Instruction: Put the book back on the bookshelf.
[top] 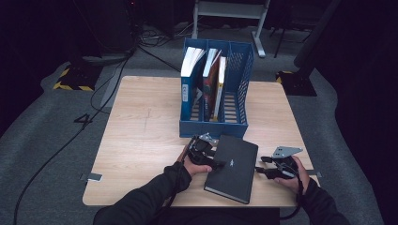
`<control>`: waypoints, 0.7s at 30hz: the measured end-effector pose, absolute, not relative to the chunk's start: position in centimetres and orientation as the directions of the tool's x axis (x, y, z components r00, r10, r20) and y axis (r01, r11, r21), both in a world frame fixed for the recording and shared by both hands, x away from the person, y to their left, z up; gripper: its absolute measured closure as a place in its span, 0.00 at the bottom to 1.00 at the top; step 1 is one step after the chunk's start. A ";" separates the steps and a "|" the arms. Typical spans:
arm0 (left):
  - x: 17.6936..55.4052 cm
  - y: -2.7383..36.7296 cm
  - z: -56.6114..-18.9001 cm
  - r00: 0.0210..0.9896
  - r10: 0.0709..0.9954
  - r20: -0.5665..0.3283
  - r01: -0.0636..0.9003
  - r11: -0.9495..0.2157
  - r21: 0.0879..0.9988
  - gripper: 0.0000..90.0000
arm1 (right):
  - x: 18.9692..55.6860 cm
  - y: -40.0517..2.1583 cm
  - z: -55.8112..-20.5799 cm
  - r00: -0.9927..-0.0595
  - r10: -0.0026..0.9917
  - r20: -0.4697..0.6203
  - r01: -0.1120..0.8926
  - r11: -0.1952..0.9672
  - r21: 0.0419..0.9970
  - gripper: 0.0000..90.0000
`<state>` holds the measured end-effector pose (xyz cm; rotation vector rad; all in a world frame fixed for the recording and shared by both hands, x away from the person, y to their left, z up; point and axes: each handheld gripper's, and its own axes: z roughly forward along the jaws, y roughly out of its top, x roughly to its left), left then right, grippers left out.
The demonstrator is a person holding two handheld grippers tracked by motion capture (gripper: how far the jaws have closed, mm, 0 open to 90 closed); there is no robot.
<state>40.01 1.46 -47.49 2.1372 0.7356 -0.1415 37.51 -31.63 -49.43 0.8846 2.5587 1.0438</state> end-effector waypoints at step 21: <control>37.1 3.4 -45.5 0.907 0.362 -0.216 0.355 -0.378 0.855 0.57 | 38.9 -32.4 -48.9 -0.770 0.612 0.178 0.470 0.356 0.807 0.46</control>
